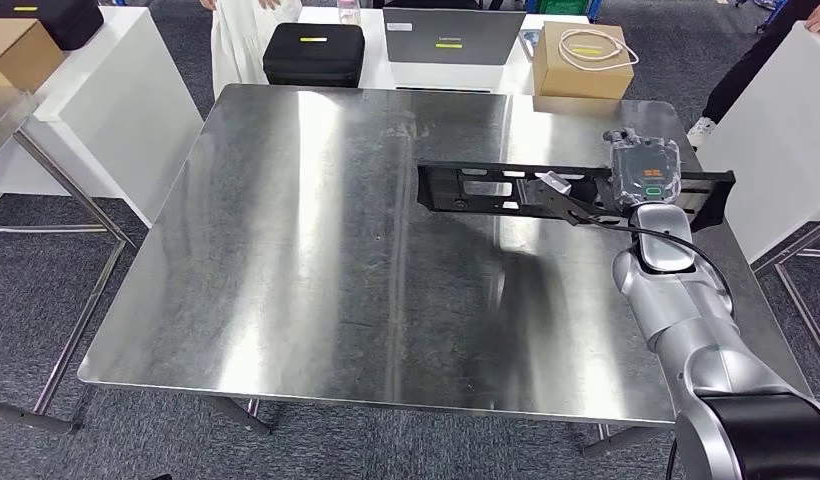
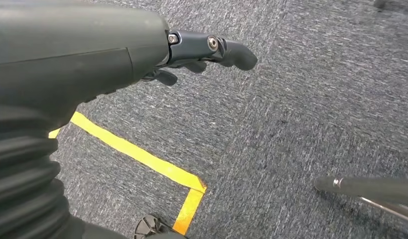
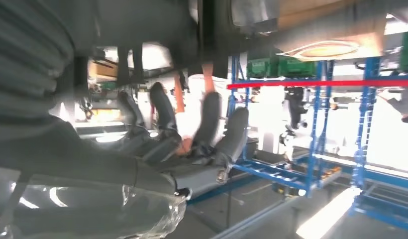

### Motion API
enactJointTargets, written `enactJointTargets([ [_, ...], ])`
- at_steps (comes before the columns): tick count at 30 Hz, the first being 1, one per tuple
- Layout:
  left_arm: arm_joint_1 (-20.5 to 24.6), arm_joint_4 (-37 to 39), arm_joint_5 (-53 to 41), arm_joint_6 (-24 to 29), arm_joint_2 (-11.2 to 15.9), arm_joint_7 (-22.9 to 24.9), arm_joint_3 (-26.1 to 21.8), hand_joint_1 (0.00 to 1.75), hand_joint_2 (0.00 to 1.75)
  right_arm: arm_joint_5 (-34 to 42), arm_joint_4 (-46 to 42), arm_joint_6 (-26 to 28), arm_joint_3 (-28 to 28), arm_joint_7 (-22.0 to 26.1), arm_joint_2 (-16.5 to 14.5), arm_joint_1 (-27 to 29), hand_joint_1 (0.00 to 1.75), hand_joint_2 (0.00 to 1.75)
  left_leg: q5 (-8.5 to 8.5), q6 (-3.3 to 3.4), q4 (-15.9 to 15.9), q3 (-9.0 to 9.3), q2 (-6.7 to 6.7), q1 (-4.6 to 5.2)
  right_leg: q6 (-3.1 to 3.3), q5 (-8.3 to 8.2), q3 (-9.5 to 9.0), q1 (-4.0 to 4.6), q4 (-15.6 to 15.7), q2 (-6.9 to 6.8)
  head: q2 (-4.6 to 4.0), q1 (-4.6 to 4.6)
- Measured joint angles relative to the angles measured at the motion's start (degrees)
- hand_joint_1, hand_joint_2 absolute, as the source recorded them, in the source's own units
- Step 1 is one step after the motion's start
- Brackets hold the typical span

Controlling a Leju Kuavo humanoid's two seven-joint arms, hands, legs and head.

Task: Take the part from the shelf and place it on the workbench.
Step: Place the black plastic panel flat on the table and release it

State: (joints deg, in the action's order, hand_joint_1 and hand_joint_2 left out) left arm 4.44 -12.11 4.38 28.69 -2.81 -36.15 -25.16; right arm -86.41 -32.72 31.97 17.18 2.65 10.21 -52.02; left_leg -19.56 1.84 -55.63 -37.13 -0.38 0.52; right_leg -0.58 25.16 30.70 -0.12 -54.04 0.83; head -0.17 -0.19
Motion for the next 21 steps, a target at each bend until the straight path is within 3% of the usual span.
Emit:
enactJointTargets([
  [4,0.23,0.01,-1.11,-2.36,0.04,5.85,-0.31,0.00,0.00,-0.26,0.47,-0.04,-0.01,0.19,-0.44,-0.23,0.00,0.00,-0.25,0.75,-0.03,-0.04,-0.35,0.61,-0.50,0.24,0.06,-0.22,0.18,-0.33,0.00,-0.02],
  [6,0.20,0.01,-1.69,-3.25,0.03,6.25,-0.30,0.00,0.00,-0.24,0.57,-0.06,-0.07,-0.04,-0.49,-0.26,0.00,0.00,-0.33,0.93,-0.06,-0.09,-0.52,0.68,-0.59,0.28,0.01,-0.28,0.30,-0.45,0.00,0.00],
  [10,0.19,0.01,-2.68,-3.85,0.06,6.88,-0.28,0.00,0.00,-0.11,0.66,-0.70,-0.43,-0.33,-0.52,-0.23,0.00,0.00,-0.93,2.00,-0.56,-0.23,-0.61,1.07,-1.55,0.39,-0.15,-0.94,0.52,-0.51,0.00,-0.04],
  [13,0.22,0.00,-3.39,-3.92,0.07,7.20,-0.23,0.00,0.00,0.03,0.75,-2.50,-0.65,-0.54,-0.49,-0.25,0.00,0.00,-0.53,2.72,-0.27,0.20,-0.47,0.84,-2.15,0.68,-0.17,-0.84,0.03,-0.50,0.00,-0.04],
  [15,0.28,-0.01,-3.75,-4.06,0.11,7.34,-0.15,0.00,0.00,0.12,0.83,-3.63,-0.90,-0.60,-0.43,-0.27,0.00,0.00,-0.16,3.24,0.22,0.48,-0.29,0.50,-1.77,3.09,1.60,-0.78,-3.99,-0.53,0.00,0.05],
  [17,0.33,-0.01,-3.88,-4.15,0.17,7.38,-0.10,0.00,0.00,0.28,1.05,-4.60,-1.13,-0.63,-0.37,-0.18,0.00,0.00,-0.03,3.54,0.27,0.32,-0.25,0.42,-1.23,6.93,5.68,-0.94,-12.57,-0.56,0.00,0.11],
  [18,0.33,-0.01,-3.90,-4.20,0.20,7.38,-0.10,0.00,0.00,0.56,1.24,-5.57,-1.25,-0.65,-0.34,-0.09,0.00,0.00,-0.01,3.57,0.27,0.21,-0.26,0.42,-1.32,8.24,7.57,-0.99,-16.44,-0.56,0.00,0.10],
  [19,0.32,0.00,-3.92,-4.32,0.21,7.37,-0.10,0.00,0.00,1.03,1.53,-7.30,-1.42,-0.62,-0.35,-0.05,0.00,0.00,0.02,3.56,0.26,0.10,-0.28,0.42,-1.66,8.60,8.50,-1.01,-18.37,-0.56,0.00,0.09],
  [20,0.31,0.01,-3.95,-4.46,0.21,7.36,-0.10,0.00,0.00,1.91,1.90,-10.62,-1.69,-0.53,-0.39,-0.14,0.00,0.00,0.10,3.47,0.25,0.02,-0.28,0.42,-2.22,7.91,8.10,-1.02,-17.70,-0.57,0.00,0.09],
  [21,0.31,0.01,-4.04,-4.60,0.21,7.35,-0.10,0.00,0.00,3.18,2.38,-15.25,-2.09,-0.34,-0.44,-0.39,0.00,0.00,0.20,3.33,0.24,-0.03,-0.28,0.42,-2.80,6.52,6.40,-1.09,-14.61,-0.60,0.00,0.10],
])
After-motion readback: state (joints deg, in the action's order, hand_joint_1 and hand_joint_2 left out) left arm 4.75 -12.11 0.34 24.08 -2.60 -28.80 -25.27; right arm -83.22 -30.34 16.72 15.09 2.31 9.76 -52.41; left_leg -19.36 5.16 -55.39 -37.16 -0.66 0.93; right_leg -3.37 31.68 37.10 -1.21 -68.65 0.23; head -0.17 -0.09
